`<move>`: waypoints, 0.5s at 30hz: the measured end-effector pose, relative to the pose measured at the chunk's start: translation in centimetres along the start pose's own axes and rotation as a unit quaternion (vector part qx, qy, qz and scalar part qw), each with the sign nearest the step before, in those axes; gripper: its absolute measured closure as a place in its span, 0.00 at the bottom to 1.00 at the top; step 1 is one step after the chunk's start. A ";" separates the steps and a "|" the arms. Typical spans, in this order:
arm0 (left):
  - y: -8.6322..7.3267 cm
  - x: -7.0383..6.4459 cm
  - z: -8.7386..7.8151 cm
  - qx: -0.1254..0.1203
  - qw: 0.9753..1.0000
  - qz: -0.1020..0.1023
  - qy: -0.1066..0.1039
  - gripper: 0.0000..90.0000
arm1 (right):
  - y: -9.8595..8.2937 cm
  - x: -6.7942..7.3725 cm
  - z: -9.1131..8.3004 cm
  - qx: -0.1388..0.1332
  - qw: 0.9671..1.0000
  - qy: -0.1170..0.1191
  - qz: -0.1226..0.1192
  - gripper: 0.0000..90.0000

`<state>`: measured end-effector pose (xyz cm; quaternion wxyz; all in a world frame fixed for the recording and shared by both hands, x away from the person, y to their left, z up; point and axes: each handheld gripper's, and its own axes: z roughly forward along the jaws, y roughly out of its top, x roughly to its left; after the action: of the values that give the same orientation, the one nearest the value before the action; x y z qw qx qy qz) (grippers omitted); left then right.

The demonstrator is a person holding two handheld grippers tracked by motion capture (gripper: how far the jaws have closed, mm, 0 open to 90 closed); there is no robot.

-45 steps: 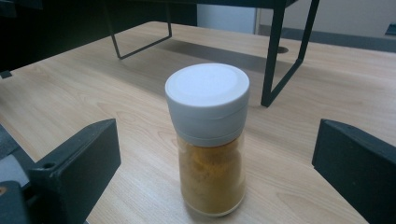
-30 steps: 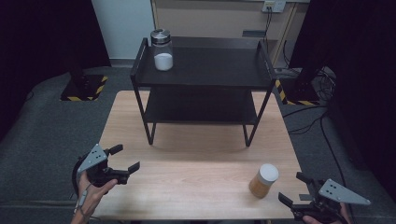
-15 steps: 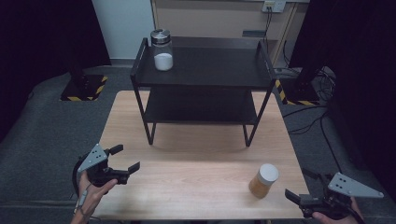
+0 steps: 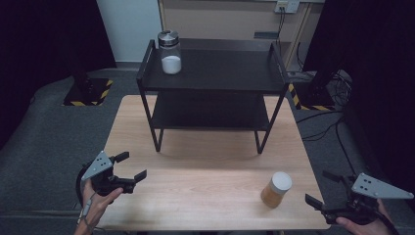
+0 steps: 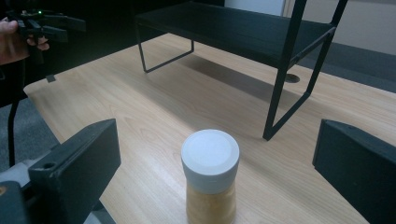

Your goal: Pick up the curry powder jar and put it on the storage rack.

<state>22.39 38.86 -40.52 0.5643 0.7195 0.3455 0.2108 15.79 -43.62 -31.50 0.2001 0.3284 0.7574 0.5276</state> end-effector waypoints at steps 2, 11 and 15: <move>0.0 0.0 0.0 0.000 1.000 -0.001 0.000 0.00 | 0.1 -0.1 0.0 0.000 1.000 0.003 0.000 0.01; 0.1 0.0 0.1 0.003 1.000 0.001 -0.002 0.00 | 0.3 -0.4 0.4 0.014 1.000 0.007 0.000 0.01; 0.1 0.0 0.2 0.005 1.000 0.003 -0.002 0.00 | 0.2 -0.7 0.9 0.021 1.000 0.010 0.004 0.01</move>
<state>22.50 38.72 -40.46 0.5607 0.7238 0.3434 0.2093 16.95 -43.48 -31.66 0.1838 0.3304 0.7688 0.5157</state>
